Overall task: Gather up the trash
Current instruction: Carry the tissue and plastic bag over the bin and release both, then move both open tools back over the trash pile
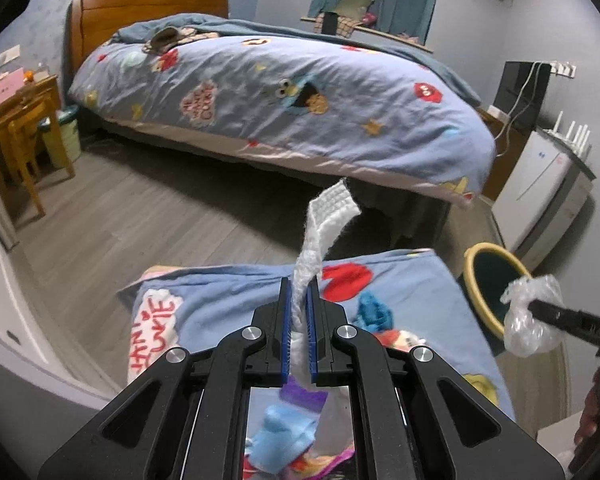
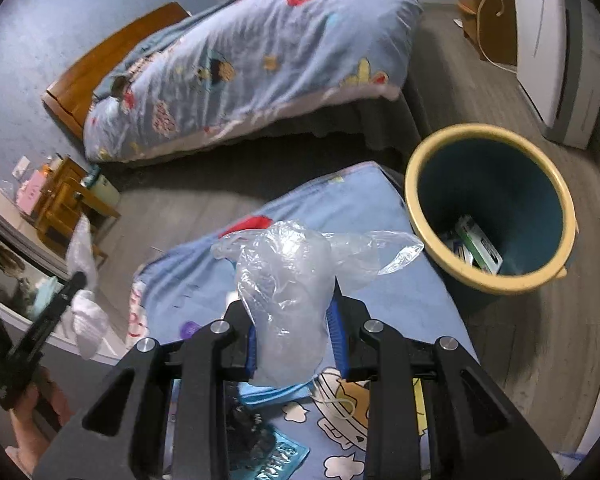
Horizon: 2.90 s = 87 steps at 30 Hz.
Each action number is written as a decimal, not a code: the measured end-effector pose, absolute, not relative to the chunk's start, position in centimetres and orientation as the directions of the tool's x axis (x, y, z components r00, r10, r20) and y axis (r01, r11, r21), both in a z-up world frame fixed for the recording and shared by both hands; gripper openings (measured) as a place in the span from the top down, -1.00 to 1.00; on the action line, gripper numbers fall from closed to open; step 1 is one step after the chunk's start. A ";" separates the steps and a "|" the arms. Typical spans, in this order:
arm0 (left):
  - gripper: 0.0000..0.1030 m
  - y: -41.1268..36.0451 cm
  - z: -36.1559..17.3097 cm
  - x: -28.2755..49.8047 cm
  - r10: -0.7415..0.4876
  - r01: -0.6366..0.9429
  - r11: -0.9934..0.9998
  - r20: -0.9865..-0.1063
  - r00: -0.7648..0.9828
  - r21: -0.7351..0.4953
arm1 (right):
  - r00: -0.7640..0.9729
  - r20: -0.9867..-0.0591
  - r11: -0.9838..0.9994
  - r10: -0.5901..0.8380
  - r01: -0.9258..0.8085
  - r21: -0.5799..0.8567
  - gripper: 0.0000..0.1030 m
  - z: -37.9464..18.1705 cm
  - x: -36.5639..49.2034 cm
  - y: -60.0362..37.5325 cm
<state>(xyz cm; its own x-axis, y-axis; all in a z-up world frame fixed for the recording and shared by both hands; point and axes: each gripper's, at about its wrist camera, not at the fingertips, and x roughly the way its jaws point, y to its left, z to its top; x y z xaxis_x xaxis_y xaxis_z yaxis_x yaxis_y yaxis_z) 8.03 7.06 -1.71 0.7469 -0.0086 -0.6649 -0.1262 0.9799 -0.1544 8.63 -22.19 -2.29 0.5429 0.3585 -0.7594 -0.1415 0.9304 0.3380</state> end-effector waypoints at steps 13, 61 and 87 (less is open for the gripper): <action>0.85 2.0 -0.8 9.1 -0.025 -0.021 0.998 -0.648 0.761 -0.062 | 0.599 -0.741 0.949 0.304 -0.260 0.179 0.47 1.3 11.4 -24.1; 0.85 -25.8 -9.8 23.0 -0.228 0.342 0.938 -0.844 0.486 -0.056 | 0.489 -0.855 0.935 0.170 0.194 0.297 0.45 -8.2 18.5 -45.4; -0.76 -24.6 -7.4 22.2 -0.249 0.334 0.941 -0.767 0.591 -0.048 | 0.563 -0.822 0.939 0.084 0.231 0.254 -0.89 -5.7 18.7 -45.1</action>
